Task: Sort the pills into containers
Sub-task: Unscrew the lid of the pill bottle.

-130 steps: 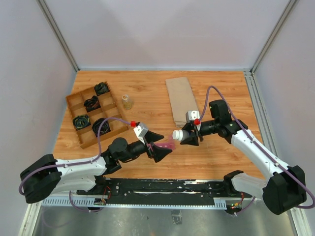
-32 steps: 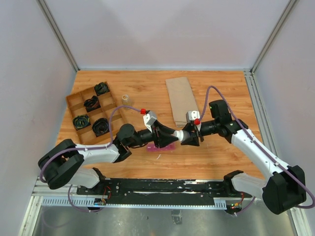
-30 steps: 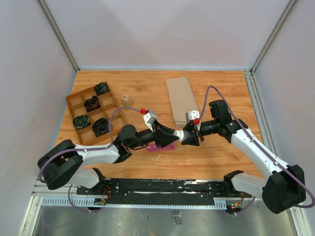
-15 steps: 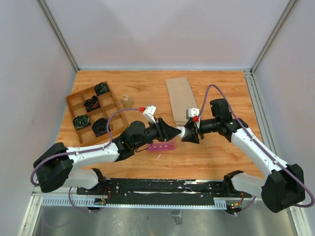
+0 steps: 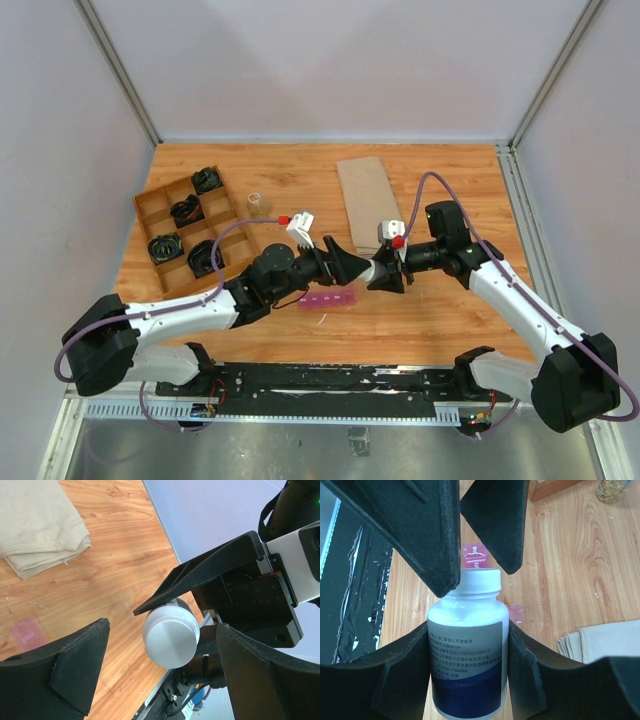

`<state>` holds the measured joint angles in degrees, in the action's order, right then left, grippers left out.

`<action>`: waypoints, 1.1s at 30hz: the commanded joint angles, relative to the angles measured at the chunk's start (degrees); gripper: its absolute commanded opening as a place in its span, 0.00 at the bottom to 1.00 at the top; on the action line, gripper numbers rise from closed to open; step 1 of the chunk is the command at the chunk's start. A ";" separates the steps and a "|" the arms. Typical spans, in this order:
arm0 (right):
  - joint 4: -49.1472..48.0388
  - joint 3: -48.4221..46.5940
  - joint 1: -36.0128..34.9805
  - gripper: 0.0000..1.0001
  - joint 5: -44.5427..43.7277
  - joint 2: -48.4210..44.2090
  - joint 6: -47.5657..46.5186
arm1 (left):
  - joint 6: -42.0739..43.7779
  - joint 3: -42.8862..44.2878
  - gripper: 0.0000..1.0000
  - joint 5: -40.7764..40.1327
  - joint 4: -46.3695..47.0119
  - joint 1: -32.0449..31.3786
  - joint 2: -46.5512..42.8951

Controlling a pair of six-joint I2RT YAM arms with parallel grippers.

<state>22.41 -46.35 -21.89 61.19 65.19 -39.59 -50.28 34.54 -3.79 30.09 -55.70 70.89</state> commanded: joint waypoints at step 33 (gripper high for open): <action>2.01 -1.16 -0.26 0.01 5.39 -0.61 -2.57 | 66.06 -9.71 0.90 39.98 27.88 7.89 -1.36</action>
<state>23.90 -46.35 -21.89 64.55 65.19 -41.01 13.91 21.69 32.12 55.07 -48.12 66.89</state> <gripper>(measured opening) 0.536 0.940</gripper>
